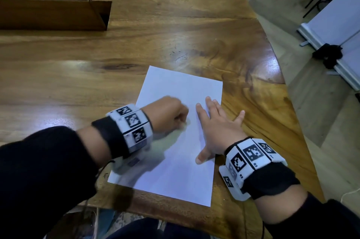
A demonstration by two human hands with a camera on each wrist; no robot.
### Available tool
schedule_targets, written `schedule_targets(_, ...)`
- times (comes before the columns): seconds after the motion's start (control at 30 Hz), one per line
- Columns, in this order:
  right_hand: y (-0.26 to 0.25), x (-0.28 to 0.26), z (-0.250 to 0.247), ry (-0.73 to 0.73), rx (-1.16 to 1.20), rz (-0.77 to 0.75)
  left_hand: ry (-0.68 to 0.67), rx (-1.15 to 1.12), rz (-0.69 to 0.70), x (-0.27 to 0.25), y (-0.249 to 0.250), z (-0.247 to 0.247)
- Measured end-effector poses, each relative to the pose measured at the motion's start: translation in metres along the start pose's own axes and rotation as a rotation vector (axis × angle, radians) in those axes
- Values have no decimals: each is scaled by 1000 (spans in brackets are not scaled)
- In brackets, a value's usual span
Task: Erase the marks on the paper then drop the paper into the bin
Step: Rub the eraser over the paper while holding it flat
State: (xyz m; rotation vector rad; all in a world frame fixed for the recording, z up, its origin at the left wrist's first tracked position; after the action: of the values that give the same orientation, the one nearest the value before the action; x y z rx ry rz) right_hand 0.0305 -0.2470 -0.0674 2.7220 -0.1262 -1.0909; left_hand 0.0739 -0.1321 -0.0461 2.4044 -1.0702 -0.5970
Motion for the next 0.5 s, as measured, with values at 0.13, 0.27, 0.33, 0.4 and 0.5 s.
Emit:
schedule_targets(0.13, -2, 0, 0, -20, -13, 11, 93, 32, 3, 1, -2, -3)
schedule_targets(0.27, 0, 0, 0, -31, 16, 3, -163, -21, 14, -29, 2, 24)
schedule_targets(0.33, 0, 0, 1, -29, 23, -3, -148, -28, -10, -21, 0, 16)
schedule_targets(0.4, 1, 0, 2, -24, 21, -8, -33, 0, -25, -2, -4, 0)
schedule_targets(0.5, 2, 1, 2, -33, 23, -4, 83, 10, -31, 6, -5, -6)
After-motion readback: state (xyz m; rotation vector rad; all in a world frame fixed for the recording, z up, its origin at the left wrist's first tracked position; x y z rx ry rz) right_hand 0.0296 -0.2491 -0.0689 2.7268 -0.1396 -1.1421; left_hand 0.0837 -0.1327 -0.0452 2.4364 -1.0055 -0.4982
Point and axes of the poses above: each hand's wrist, its own x-axis towards the middle knuckle, its own z-axis out of the palm, y = z × x, the point moved 6 cm from there along x, towards the middle knuckle, and after that the axes turned 15 degrees about z, right-handed, at the moved point
